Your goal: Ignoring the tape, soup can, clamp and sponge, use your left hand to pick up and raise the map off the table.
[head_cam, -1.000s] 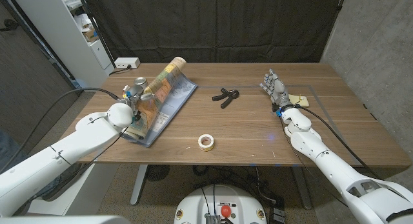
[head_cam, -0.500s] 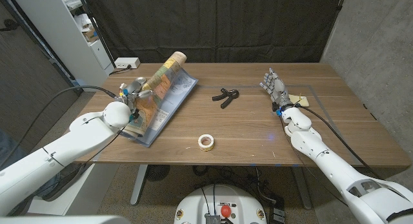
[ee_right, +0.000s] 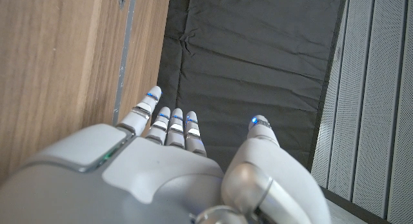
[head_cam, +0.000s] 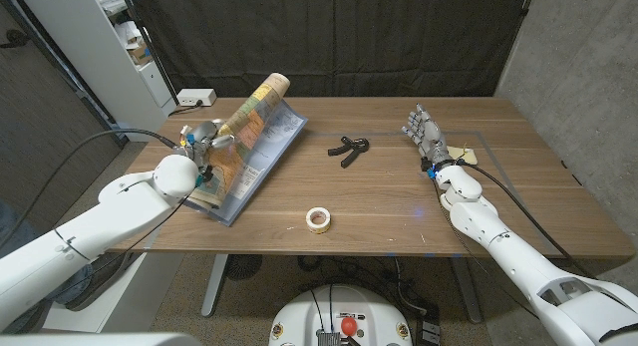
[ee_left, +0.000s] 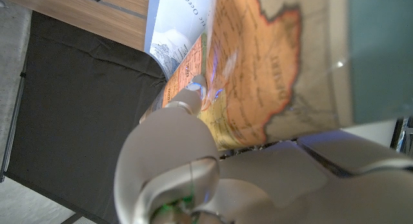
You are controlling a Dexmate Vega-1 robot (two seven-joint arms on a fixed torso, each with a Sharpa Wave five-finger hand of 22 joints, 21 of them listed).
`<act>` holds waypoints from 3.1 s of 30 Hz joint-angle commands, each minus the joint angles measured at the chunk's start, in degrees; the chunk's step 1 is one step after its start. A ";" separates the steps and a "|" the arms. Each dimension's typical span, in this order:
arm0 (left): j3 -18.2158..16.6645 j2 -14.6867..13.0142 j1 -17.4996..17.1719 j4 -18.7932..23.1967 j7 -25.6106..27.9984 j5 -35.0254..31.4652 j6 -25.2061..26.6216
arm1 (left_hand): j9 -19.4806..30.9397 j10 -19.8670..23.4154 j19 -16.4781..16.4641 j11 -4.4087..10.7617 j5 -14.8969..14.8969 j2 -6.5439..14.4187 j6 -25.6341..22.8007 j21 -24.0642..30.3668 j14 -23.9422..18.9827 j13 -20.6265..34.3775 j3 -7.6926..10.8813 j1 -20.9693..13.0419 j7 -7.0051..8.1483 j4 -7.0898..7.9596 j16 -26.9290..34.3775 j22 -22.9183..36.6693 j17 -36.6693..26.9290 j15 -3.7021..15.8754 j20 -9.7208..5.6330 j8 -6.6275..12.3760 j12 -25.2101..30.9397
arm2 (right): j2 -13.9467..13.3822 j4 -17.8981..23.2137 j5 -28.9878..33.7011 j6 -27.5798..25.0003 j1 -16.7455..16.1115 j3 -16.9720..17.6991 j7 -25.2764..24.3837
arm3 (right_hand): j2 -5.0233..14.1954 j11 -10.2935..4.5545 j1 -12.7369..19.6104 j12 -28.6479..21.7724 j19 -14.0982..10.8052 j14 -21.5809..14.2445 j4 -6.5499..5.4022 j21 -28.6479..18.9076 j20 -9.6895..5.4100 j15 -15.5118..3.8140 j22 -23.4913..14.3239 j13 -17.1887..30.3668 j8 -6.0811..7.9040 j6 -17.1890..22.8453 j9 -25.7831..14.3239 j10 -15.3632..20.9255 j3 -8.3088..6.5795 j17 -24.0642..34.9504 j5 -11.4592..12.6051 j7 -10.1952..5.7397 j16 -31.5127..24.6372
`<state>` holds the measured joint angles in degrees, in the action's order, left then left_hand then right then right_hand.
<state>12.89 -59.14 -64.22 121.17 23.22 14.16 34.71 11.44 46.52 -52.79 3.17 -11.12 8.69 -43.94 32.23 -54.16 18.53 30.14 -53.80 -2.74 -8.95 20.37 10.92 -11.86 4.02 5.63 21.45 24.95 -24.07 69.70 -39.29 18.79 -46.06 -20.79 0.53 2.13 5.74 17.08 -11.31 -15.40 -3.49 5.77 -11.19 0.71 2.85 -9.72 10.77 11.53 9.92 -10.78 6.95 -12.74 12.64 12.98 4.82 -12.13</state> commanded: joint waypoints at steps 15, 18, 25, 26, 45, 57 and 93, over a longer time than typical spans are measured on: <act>-2.66 -1.88 -0.06 3.95 -1.59 -0.57 1.19 | 3.40 0.08 0.35 0.11 0.15 0.31 -4.46 0.46 -0.45 0.59 0.65 0.71 -0.09 1.05 -0.08 0.15 -0.31 -0.28 0.34 0.38 -0.24 | -1.25 1.63 -0.19 -0.62 -0.87 0.68 -0.47 | 0.52 0.08 0.09 -0.04 -0.31 -0.74 0.04 0.00 0.10 -0.04 -0.20 0.16 -0.12 0.77 -0.17 0.75 0.17 0.28 -0.26 0.10 -0.26; -2.62 -2.01 0.35 4.11 -2.18 -0.42 1.47 | 3.42 0.08 0.48 0.11 0.15 0.38 -4.35 0.45 -0.37 0.66 0.68 0.72 -0.06 1.05 -0.14 0.15 -0.32 -0.33 0.38 0.33 -0.27 | -1.25 1.50 -0.20 -0.62 -0.75 0.68 -0.39 | 0.55 0.07 0.07 -0.04 -0.31 -0.78 0.02 0.00 0.09 -0.06 -0.20 0.16 -0.12 0.76 -0.17 0.76 0.17 0.29 -0.26 0.09 -0.28; -3.57 -2.35 0.01 4.70 -2.35 -0.37 1.35 | 3.51 -0.28 0.81 0.00 0.19 0.45 -4.02 0.40 -0.11 0.81 0.64 0.78 -0.24 1.05 -0.22 0.14 -0.42 -0.57 0.58 0.20 -0.48 | -1.24 1.08 -0.11 -0.75 -0.20 0.61 -0.21 | 0.56 0.10 0.04 -0.03 -0.33 -0.77 0.02 -0.01 0.09 -0.06 -0.20 0.16 -0.11 0.80 -0.17 0.76 0.20 0.30 -0.27 0.10 -0.28; -3.80 -2.37 -0.07 4.81 -2.38 -0.28 1.44 | 3.51 -0.30 0.80 0.05 0.19 0.46 -4.04 0.42 -0.10 0.84 0.64 0.80 -0.20 1.06 -0.24 0.13 -0.42 -0.58 0.61 0.20 -0.50 | -1.20 0.98 -0.09 -0.69 -0.11 0.61 -0.17 | 0.57 0.10 0.07 -0.03 -0.34 -0.76 0.04 -0.01 0.10 -0.06 -0.20 0.16 -0.12 0.78 -0.17 0.77 0.19 0.30 -0.27 0.11 -0.28; -6.46 -3.16 -0.98 7.28 -2.46 -0.79 2.21 | 3.60 -0.18 1.12 0.02 0.25 0.41 -4.12 0.54 -0.23 1.28 0.61 0.85 -0.35 0.86 -0.27 0.11 -0.49 -0.70 0.84 0.10 -0.65 | -0.65 -0.85 -0.19 -0.28 1.18 0.53 0.67 | 0.61 0.00 0.05 -0.03 -0.38 -0.77 0.07 -0.02 0.01 -0.04 -0.20 0.16 -0.13 0.79 -0.17 0.82 0.23 0.31 -0.28 0.13 -0.26; -7.80 -3.80 -1.09 9.27 -3.00 -1.49 3.15 | 3.68 -0.49 1.83 -0.12 0.27 0.48 -3.84 0.42 0.08 1.55 0.59 0.78 -0.24 0.72 -0.35 0.10 -0.64 -1.11 1.06 -0.09 -0.91 | -0.70 -0.69 -0.47 -0.30 0.95 0.84 0.44 | 0.70 -0.03 0.10 -0.03 -0.41 -0.80 0.11 -0.02 0.02 -0.07 -0.19 0.16 -0.13 0.83 -0.17 0.86 0.21 0.31 -0.28 0.12 -0.26; -11.23 -3.63 -0.07 13.32 -4.94 -3.43 5.35 | 3.71 -0.07 2.14 -0.03 0.32 0.08 -4.14 0.70 -0.27 2.20 0.34 0.75 -0.26 0.33 -0.28 0.09 -0.73 -0.87 1.07 -0.27 -1.11 | -1.02 -0.53 -1.07 -0.04 -0.02 1.49 0.27 | 0.76 -0.21 0.29 -0.15 -0.64 -1.02 0.33 -0.08 -0.29 -0.24 -0.19 0.16 -0.09 1.04 -0.17 1.29 0.23 0.26 -0.30 -0.04 -0.27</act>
<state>2.24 -63.24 -65.00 133.57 18.74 11.18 39.19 11.45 46.39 -50.62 3.04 -10.47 8.14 -44.67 32.72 -54.15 20.53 30.04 -52.99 -2.67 -8.74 20.03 10.95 -12.41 3.32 6.77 21.01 24.11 -25.18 70.02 -40.18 18.48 -46.43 -19.39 0.29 2.43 5.73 17.38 -11.31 -15.39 -4.00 6.01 -11.19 0.72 2.76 -9.72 10.77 11.53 10.49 -10.78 7.57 -12.50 12.64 12.76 4.87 -12.13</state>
